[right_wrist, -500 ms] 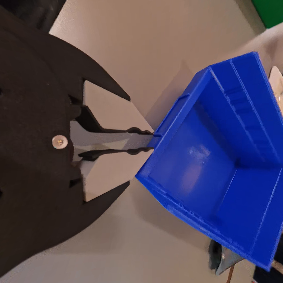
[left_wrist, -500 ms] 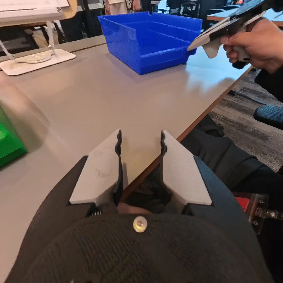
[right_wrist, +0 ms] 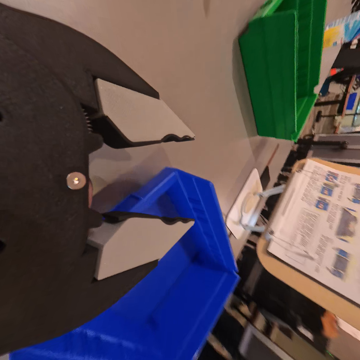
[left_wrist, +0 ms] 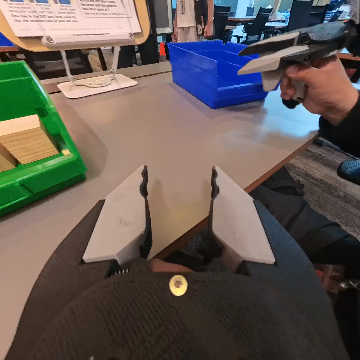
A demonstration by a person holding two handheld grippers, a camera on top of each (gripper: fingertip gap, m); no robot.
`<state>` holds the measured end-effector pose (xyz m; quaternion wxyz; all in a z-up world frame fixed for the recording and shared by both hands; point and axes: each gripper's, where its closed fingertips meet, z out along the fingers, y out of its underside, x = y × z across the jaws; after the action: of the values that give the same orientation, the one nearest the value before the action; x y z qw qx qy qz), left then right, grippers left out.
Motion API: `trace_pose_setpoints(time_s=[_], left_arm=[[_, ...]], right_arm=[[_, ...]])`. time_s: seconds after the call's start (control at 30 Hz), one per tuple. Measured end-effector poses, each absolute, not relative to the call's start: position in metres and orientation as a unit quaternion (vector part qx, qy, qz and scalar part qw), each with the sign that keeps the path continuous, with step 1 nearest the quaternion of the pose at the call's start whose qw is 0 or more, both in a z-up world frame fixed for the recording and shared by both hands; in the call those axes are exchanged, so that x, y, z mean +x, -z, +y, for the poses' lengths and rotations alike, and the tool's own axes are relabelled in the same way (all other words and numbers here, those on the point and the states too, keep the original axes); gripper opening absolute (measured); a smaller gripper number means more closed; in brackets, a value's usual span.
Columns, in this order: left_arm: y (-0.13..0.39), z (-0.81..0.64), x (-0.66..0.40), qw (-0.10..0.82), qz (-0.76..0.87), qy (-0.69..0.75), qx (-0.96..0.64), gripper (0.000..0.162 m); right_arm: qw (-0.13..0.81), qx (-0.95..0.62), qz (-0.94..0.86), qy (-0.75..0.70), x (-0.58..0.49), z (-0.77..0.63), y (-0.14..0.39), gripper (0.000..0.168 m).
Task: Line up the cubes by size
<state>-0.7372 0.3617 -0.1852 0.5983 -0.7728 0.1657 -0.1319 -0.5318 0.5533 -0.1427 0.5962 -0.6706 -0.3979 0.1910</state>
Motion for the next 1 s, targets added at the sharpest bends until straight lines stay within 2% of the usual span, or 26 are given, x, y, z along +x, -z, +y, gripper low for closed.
trace_pose_setpoints(time_s=[0.1, 0.23, 0.37, 0.43, 0.47, 0.57, 0.63, 0.73, 0.8, 0.87, 0.9, 0.93, 1.0], left_arm=[[0.182, 0.361, -0.757, 0.605, 0.152, 0.118, -0.772, 0.064], [0.184, 0.371, -0.791, 0.598, 0.106, 0.106, -0.787, 0.064], [0.185, 0.39, -0.813, 0.6, 0.096, 0.078, -0.79, 0.064], [0.182, 0.401, -0.817, 0.601, 0.094, 0.069, -0.79, 0.067], [0.177, 0.406, -0.818, 0.605, 0.089, 0.06, -0.789, 0.074], [0.157, 0.423, -0.822, 0.617, 0.085, 0.005, -0.782, 0.074], [0.15, 0.435, -0.829, 0.622, 0.077, -0.039, -0.778, 0.074], [0.152, 0.453, -0.836, 0.613, 0.078, -0.067, -0.783, 0.077], [0.157, 0.466, -0.834, 0.602, 0.082, -0.051, -0.792, 0.076], [0.162, 0.479, -0.833, 0.586, 0.077, -0.033, -0.806, 0.067], [0.163, 0.484, -0.837, 0.584, 0.077, -0.045, -0.807, 0.052], [0.165, 0.489, -0.842, 0.582, 0.079, -0.064, -0.807, 0.032], [0.166, 0.493, -0.844, 0.582, 0.085, -0.063, -0.806, 0.014]], right_arm=[[0.626, -0.644, -0.408, -0.162, -0.53, 0.565, 0.126, 0.075], [0.58, -0.673, -0.426, -0.171, -0.54, 0.571, 0.125, 0.08], [0.598, -0.65, -0.42, -0.208, -0.559, 0.572, 0.113, 0.078], [0.592, -0.663, -0.414, -0.196, -0.562, 0.579, 0.119, 0.081], [0.576, -0.673, -0.416, -0.205, -0.567, 0.576, 0.123, 0.084], [0.522, -0.702, -0.427, -0.23, -0.577, 0.56, 0.142, 0.09], [0.524, -0.714, -0.416, -0.205, -0.573, 0.563, 0.151, 0.09], [0.518, -0.737, -0.418, -0.119, -0.564, 0.582, 0.17, 0.088], [0.493, -0.752, -0.423, -0.113, -0.566, 0.586, 0.182, 0.061], [0.481, -0.765, -0.41, -0.124, -0.568, 0.59, 0.187, 0.047], [0.486, -0.767, -0.403, -0.116, -0.564, 0.594, 0.186, 0.031], [0.487, -0.765, -0.406, -0.112, -0.562, 0.595, 0.186, 0.025], [0.482, -0.77, -0.401, -0.117, -0.555, 0.591, 0.186, 0.023]])
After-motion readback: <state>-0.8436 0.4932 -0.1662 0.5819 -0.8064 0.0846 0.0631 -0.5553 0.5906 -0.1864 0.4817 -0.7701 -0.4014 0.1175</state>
